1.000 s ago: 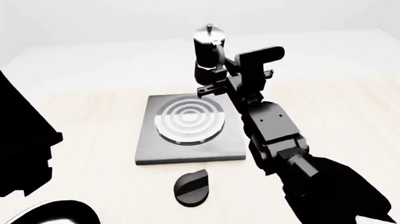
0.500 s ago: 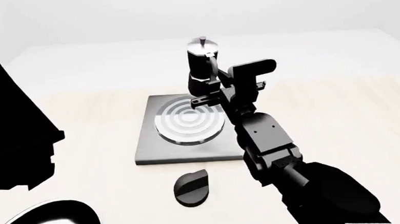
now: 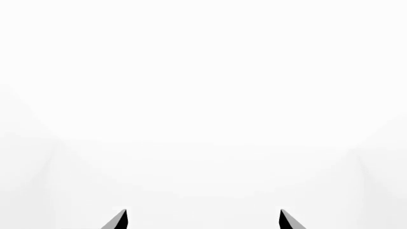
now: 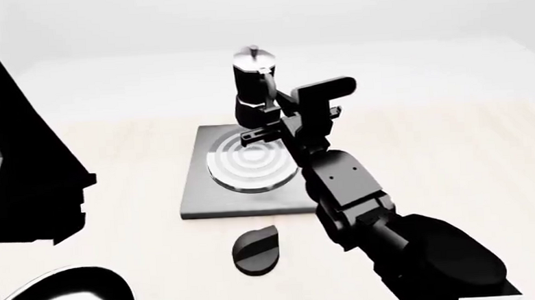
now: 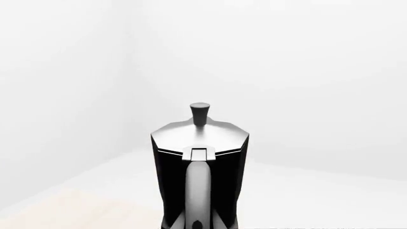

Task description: Turn on the stove and put the moka pot on it.

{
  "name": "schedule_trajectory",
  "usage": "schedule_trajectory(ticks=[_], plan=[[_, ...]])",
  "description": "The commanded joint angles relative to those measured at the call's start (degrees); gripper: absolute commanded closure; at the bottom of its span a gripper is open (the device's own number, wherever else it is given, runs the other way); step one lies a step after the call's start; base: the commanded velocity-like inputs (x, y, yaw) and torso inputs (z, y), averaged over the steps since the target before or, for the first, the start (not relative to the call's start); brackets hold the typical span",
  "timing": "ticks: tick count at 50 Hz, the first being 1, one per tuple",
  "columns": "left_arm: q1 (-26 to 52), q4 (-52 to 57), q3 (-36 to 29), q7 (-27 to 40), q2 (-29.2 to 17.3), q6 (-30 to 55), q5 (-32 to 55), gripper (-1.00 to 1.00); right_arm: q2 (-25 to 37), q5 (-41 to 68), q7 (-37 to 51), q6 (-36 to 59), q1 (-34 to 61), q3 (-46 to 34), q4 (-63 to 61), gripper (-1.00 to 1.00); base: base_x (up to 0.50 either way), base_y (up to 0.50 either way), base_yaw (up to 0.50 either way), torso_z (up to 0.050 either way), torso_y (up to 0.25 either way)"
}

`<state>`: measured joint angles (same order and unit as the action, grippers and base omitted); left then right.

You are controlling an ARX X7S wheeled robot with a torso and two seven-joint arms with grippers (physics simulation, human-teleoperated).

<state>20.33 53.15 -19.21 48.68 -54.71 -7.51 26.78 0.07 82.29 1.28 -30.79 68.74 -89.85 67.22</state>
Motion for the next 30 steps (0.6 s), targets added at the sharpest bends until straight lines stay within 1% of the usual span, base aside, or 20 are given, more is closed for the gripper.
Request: schedule_trajectory(ticks=[1, 16, 22, 30], plan=[[-0.37, -0.19, -0.26, 0.07, 0.04, 0.2, -0.17, -1.0, -0.06, -2.47, 0.58, -0.75, 1.16, 1.37, -1.91, 1.0, 0.0, 0.0, 0.0, 0.0, -0.082], [-0.86, -0.67, -0.29, -0.16, 0.26, -0.59, -0.38, -1.0, -0.06, -2.92, 1.18, -1.63, 1.28, 1.38, -2.16, 1.0, 0.0, 0.0, 0.0, 0.0, -0.094], [-1.42, -1.0, -0.07, -0.28, 0.18, -1.37, -0.46, -1.0, -0.06, -3.72, 1.65, -5.31, 0.42, 1.66, -2.34, 1.0, 0.0, 0.0, 0.0, 0.0, -0.097], [-1.75, -1.25, 0.05, -0.34, 0.24, -1.82, -0.53, -1.0, -0.06, -3.64, 2.42, -4.56, 1.85, 1.52, -2.95, 1.0, 0.0, 0.0, 0.0, 0.0, -0.097]])
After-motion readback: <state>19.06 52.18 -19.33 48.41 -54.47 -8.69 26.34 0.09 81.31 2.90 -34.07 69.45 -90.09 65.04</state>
